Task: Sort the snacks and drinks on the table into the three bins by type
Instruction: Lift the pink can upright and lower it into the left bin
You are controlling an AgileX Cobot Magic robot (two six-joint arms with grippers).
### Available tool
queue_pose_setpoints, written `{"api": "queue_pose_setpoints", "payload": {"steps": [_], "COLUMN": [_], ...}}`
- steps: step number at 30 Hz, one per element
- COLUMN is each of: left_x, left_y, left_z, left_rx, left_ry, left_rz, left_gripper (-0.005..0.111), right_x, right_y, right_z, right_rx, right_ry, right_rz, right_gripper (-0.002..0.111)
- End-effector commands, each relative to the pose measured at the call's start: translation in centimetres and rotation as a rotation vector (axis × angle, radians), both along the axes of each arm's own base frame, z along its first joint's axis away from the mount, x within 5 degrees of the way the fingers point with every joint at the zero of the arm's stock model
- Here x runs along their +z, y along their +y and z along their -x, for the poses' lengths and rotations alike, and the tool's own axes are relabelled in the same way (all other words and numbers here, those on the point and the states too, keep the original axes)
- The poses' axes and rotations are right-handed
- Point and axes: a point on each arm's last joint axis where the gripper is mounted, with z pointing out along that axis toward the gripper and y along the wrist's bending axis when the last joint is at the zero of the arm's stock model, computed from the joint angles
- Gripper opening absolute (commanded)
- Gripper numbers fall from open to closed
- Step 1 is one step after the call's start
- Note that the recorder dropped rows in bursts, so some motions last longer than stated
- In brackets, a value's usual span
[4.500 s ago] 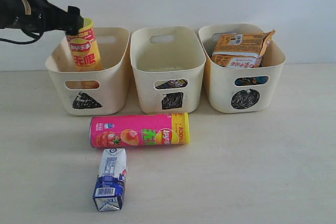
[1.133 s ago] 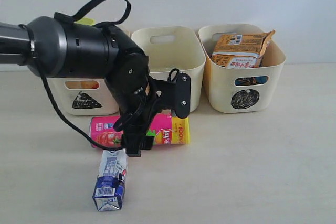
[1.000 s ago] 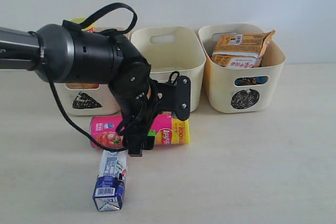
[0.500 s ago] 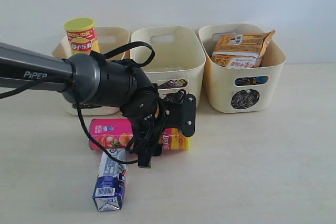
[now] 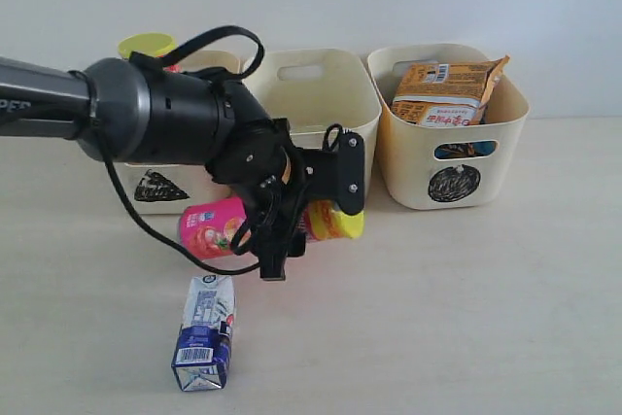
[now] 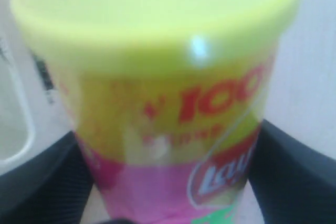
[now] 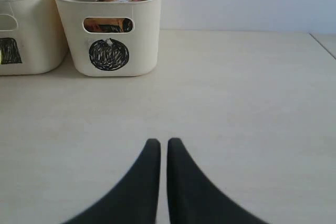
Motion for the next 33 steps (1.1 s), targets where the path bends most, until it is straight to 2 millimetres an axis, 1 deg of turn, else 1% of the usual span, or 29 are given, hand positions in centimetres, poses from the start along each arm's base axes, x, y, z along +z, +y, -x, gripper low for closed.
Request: {"api": "queue_pose_setpoints", "payload": {"steps": [1, 7, 13, 18, 22, 27, 29, 33], "left_x": [2.8, 6.3, 10.4, 15.2, 18.6, 22.1, 23.0, 23.2], "left_y": [-0.1, 0.3, 0.9, 2.2, 4.0, 6.8, 8.2, 11.2], "left_z": [0.6, 1.9, 3.9, 5.8, 6.7, 6.7, 6.3, 4.9], "left_rx": [0.035, 0.097, 0.17, 0.266, 0.322, 0.434, 0.485, 0.585], "left_ry": [-0.011, 0.02, 0.093, 0.086, 0.033, -0.043, -0.069, -0.107], "left_rz": [0.092, 0.202, 0.351, 0.54, 0.653, 0.854, 0.899, 0.901], "left_gripper": [0.004, 0.004, 0.004, 0.004, 0.004, 0.004, 0.004, 0.004], "right_x": [-0.1, 0.0, 0.0, 0.0, 0.0, 0.0, 0.0, 0.0], "right_y": [0.0, 0.0, 0.0, 0.0, 0.0, 0.0, 0.0, 0.0], "right_z": [0.0, 0.0, 0.0, 0.0, 0.0, 0.0, 0.0, 0.0], "right_rx": [-0.001, -0.001, -0.001, -0.001, -0.001, -0.001, -0.001, -0.001], "right_ry": [-0.006, -0.008, -0.008, -0.008, -0.008, -0.008, -0.008, -0.008], "right_rz": [0.0, 0.0, 0.0, 0.0, 0.0, 0.0, 0.0, 0.0], "right_gripper": [0.002, 0.002, 0.002, 0.002, 0.002, 0.002, 0.002, 0.002]}}
